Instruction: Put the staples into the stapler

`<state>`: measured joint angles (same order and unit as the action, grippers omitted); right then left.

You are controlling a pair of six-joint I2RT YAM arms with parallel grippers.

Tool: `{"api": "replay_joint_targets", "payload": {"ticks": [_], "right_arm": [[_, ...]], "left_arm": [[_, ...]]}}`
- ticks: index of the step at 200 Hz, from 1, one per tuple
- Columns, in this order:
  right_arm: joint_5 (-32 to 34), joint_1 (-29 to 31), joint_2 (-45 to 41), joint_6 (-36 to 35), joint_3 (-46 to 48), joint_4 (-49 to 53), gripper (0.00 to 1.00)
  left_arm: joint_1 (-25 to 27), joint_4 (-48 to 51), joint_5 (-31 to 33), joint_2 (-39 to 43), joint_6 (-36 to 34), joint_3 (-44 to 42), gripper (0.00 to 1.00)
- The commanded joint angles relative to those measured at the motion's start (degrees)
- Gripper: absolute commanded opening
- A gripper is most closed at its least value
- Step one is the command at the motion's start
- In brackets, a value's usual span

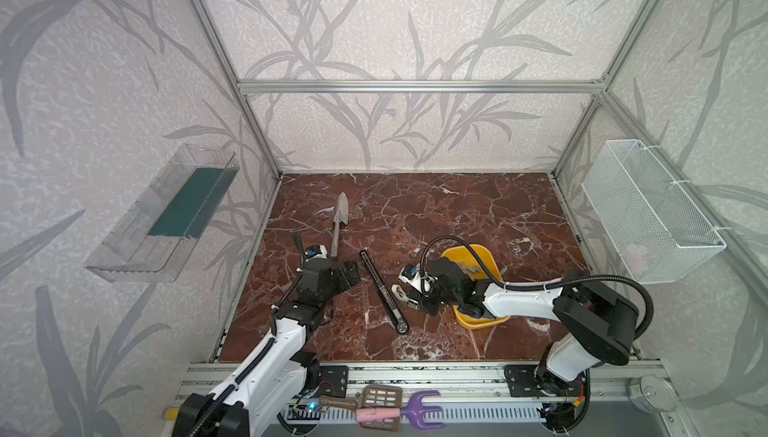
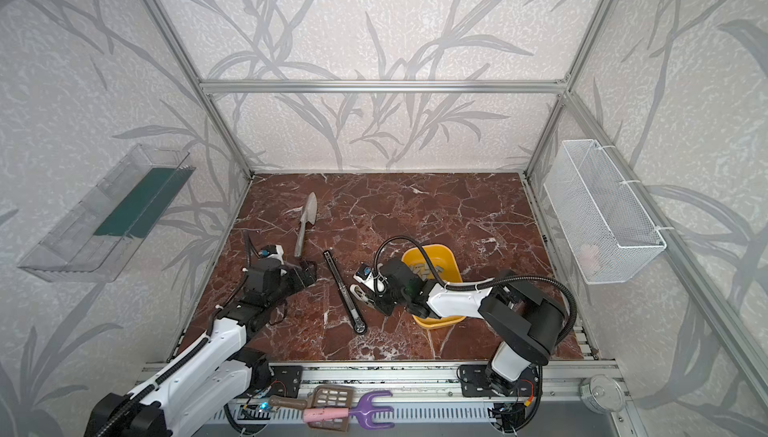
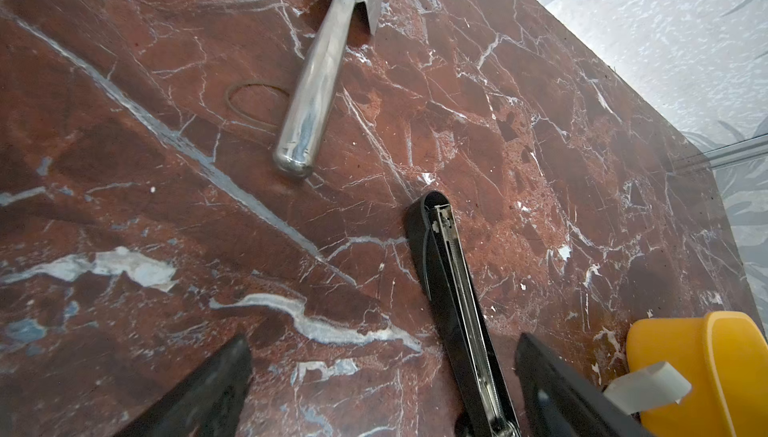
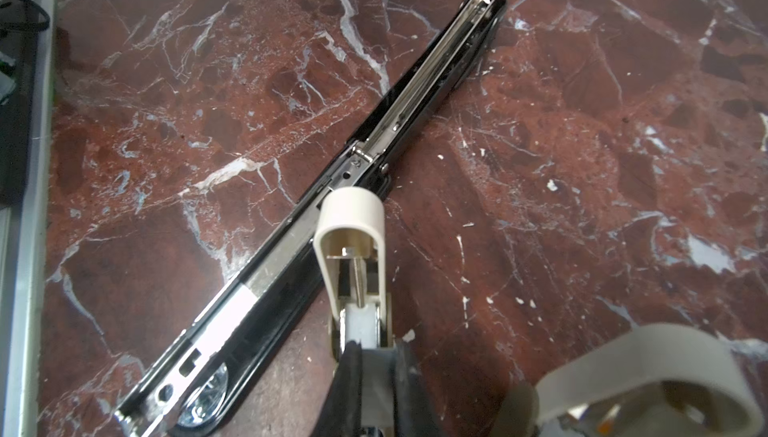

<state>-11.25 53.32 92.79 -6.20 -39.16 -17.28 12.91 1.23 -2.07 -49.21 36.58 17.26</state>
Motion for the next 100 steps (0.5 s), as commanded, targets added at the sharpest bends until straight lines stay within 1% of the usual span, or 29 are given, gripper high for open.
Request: {"api": "replay_joint_targets", "payload": {"ticks": [1,44,78,100], "right_arm": [[3.5,0.1,0.4,-0.3,-1.4,1.6,0.0],[5.5,0.0,3.5,0.3,-4.5,5.9,0.0],[2.8,0.3,3.1,0.9,-4.3,6.1,0.0],[2.3,0.8,2.4,1.8,-3.6,6.5,0.0]], "left_arm": [[-0.2,-0.8,-0.2,0.2,-0.8,0.9,0.99],[-0.3,-0.6,-0.4,0.5,-0.8,0.9,0.99],[-0.3,-0.6,-0.5,0.9,-0.7,0.7,0.99],[-0.3,-0.2,-0.5,1.3,-0.7,0.8,0.99]]}}
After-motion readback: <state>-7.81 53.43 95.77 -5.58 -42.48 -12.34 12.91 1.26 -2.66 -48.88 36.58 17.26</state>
